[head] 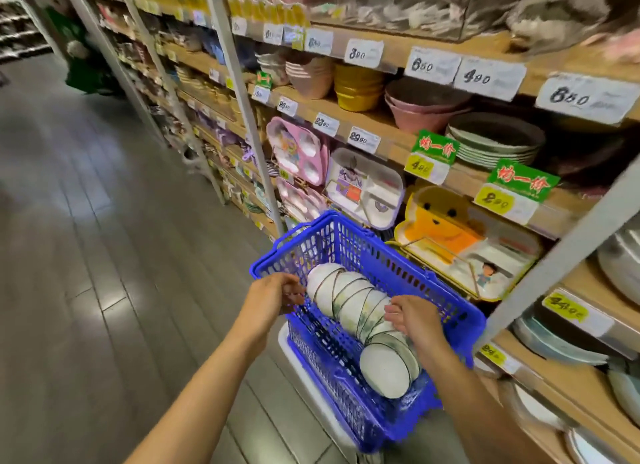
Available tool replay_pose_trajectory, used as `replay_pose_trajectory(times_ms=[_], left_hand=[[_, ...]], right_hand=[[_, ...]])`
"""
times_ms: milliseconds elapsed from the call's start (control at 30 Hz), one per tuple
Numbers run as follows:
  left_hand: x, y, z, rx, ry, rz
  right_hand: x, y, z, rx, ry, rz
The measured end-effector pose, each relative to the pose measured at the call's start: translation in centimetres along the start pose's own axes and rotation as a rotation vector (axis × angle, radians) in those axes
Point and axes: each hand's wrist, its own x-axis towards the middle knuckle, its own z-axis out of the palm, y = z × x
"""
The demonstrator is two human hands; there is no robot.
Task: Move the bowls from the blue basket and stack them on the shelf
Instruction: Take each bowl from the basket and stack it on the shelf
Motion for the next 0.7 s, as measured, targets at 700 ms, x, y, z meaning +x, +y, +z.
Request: replay_pose_trajectory(times_ms=[700], left_hand=[[21.0,-8.7,10.7,0.779,-0.714,-0.301]], right_hand=[[9.0,8.7,3.0,-0.970,0.113,0.300]])
